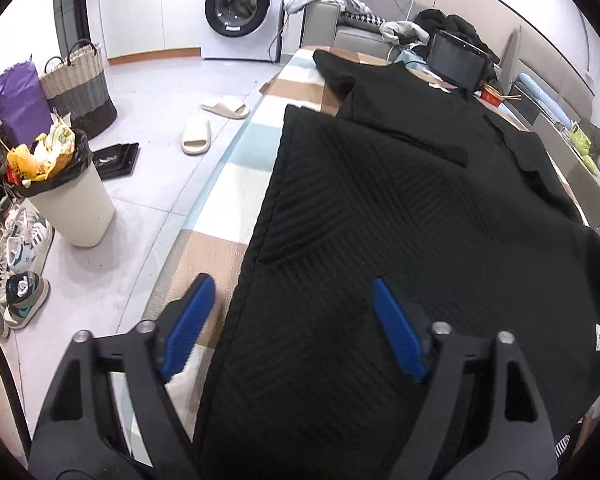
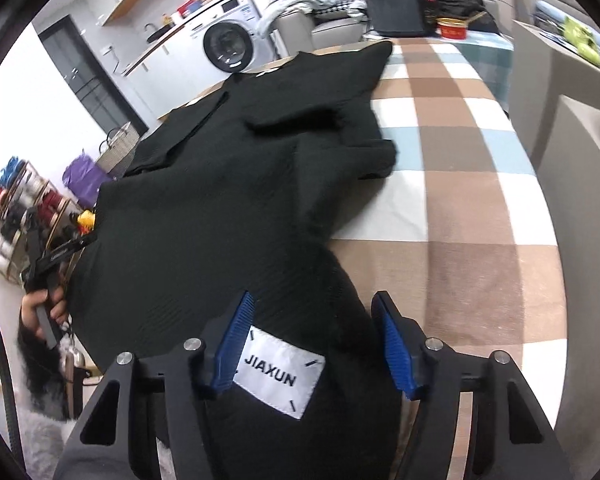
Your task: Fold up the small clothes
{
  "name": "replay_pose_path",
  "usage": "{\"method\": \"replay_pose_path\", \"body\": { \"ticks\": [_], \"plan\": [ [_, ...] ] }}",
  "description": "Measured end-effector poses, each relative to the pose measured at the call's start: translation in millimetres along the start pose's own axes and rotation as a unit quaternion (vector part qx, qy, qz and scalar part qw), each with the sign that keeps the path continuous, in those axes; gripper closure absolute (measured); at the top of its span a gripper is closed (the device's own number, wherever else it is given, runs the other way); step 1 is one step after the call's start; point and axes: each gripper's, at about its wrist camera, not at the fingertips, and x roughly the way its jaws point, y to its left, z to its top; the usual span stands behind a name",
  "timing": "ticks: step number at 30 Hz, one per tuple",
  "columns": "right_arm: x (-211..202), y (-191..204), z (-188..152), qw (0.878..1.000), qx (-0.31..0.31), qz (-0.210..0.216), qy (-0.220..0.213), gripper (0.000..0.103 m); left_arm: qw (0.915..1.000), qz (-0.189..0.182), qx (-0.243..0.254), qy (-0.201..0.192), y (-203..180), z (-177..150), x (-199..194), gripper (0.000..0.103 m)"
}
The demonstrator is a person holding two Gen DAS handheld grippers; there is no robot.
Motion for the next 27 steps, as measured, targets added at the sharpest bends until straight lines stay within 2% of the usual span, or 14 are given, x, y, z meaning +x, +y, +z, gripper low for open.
{"method": "replay_pose_path", "body": {
  "ticks": [3, 6, 8, 10, 11, 13, 15, 17, 22, 27],
  "plan": [
    [2, 5, 1, 1.0, -0.006, 0.004, 0.001, 0.039, 1.0, -0.001, 0.007, 0.002, -2, 3, 4, 0.03],
    [2, 8, 1, 1.0, -0.008, 0.005, 0.001, 0.039, 0.9999, 0.001, 0.015, 0.003, -6, 7, 7, 0.042],
    [4, 8, 2, 1.0, -0.007, 0.003, 0.0, 0.039, 0.9995, 0.016, 0.026, 0.002, -10, 8, 8, 0.06],
    [5, 9, 1, 1.0, -0.008, 0.004, 0.001, 0.039, 0.9997, -0.001, 0.025, 0.001, -10, 10, 7, 0.098],
    [6, 10, 1, 1.0, -0.01, 0.004, 0.002, 0.04, 0.9997, -0.011, 0.021, 0.001, -10, 10, 6, 0.098],
    [6, 13, -1, 1.0, -0.022, -0.001, 0.001, 0.051, 0.9997, -0.012, 0.019, -0.007, -11, 10, 3, 0.098],
    [6, 15, -2, 0.999, -0.031, -0.014, 0.001, 0.08, 0.9996, -0.018, 0.015, -0.017, -11, 10, -3, 0.098],
    [6, 14, -3, 0.999, -0.035, -0.021, 0.0, 0.098, 0.9991, -0.027, 0.011, -0.03, -11, 12, -13, 0.098],
    [-20, 14, -2, 0.998, -0.034, 0.028, -0.049, 0.098, 0.9956, -0.056, 0.001, -0.075, -12, 18, -47, 0.098],
    [-62, 6, 4, 0.985, 0.006, 0.092, -0.146, 0.099, 0.9893, -0.085, -0.012, -0.118, -11, 24, -83, 0.098]
  ]
}}
